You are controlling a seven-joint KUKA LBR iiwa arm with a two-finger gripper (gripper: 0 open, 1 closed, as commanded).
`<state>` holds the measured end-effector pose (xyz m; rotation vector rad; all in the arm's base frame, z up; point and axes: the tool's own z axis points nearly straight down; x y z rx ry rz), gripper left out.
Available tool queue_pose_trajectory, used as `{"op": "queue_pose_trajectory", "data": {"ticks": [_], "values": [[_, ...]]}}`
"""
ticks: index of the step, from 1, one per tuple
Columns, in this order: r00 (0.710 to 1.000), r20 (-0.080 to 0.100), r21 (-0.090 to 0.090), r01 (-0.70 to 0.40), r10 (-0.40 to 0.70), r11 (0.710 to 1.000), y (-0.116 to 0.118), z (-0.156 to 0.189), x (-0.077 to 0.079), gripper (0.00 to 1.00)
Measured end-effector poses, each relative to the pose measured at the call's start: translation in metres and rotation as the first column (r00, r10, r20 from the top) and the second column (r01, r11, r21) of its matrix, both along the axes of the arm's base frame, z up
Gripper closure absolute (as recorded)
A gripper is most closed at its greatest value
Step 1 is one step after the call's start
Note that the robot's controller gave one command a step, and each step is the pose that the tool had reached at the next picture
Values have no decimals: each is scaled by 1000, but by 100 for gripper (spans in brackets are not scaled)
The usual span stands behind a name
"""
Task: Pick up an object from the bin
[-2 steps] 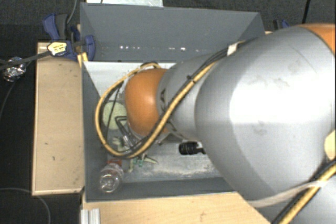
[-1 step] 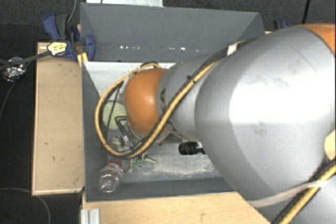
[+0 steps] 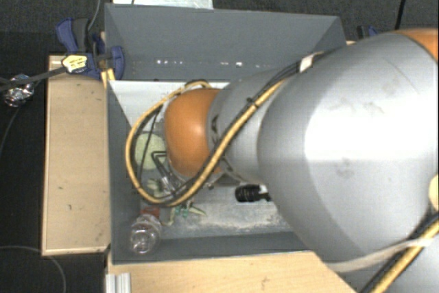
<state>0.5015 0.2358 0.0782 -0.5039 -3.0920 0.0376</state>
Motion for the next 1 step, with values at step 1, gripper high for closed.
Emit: {"op": "queue_pose_trajectory", "data": {"ticks": [1], "values": [[1000, 5, 8, 2, -2, 1000, 3, 22, 0, 100]]}}
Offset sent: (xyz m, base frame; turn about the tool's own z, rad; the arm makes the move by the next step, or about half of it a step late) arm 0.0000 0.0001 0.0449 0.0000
